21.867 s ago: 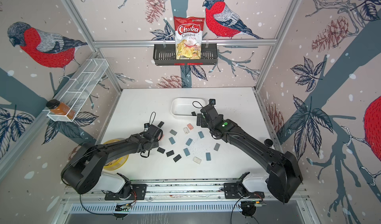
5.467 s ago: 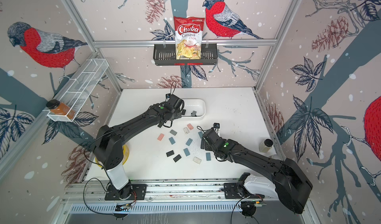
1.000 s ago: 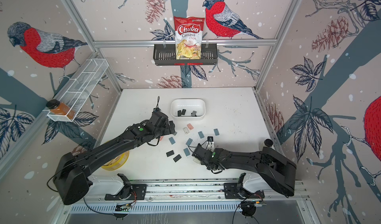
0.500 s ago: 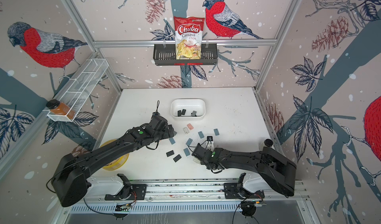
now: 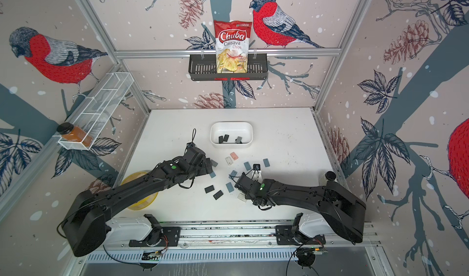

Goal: Put the eraser in the storage box
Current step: Pick up the eraser from the center of the board, then place the eraser in the storage box.

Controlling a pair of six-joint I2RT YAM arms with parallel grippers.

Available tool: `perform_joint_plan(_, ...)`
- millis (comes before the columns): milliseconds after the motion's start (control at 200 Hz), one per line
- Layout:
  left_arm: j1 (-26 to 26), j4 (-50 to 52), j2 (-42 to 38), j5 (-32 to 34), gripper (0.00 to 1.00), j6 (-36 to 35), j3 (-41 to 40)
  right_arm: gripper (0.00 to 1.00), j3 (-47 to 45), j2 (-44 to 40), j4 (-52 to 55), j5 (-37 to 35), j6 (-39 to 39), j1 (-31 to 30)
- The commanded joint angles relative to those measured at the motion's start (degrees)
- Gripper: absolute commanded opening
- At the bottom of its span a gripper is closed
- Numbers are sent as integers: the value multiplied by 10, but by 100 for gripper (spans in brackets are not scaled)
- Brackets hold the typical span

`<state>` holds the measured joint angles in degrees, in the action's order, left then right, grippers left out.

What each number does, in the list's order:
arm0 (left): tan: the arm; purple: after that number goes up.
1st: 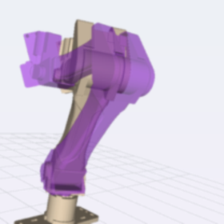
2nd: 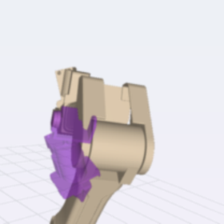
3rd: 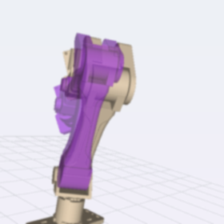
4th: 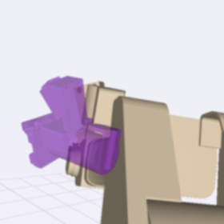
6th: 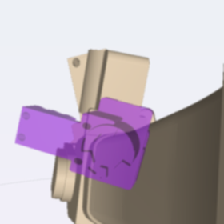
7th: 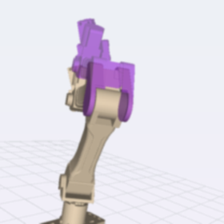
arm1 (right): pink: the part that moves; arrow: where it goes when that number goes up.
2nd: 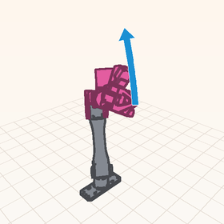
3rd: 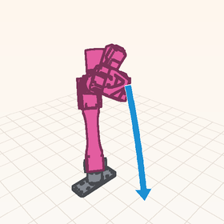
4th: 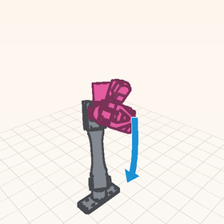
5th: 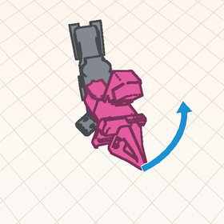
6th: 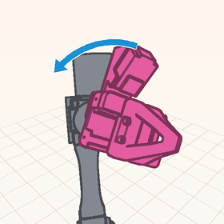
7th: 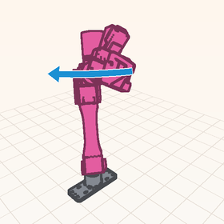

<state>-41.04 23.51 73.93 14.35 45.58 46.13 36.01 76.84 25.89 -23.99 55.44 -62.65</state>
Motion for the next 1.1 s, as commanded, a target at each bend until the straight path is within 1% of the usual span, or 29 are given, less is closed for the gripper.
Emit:
perform_joint_plan(0,1,-17,6,21,98,-9,-10,19,14,-5,21,-19,-17,6)
perform_joint_plan(240,2,-34,20,40,97,-17,-31,19,55,-21,36,-23,-60,39)
perform_joint_plan(420,3,-42,38,59,97,-33,-34,19,105,-25,39,-17,-102,78)
perform_joint_plan(510,9,-54,47,57,97,-40,-41,19,130,-22,30,-10,-124,99)
perform_joint_plan(695,27,-88,59,44,96,-57,-58,19,203,24,25,8,-165,134)
perform_joint_plan(876,30,-118,44,39,95,-85,-79,19,268,66,20,16,-194,163)
perform_joint_plan(1096,38,-140,41,48,93,-109,-89,19,338,130,6,59,-219,205)
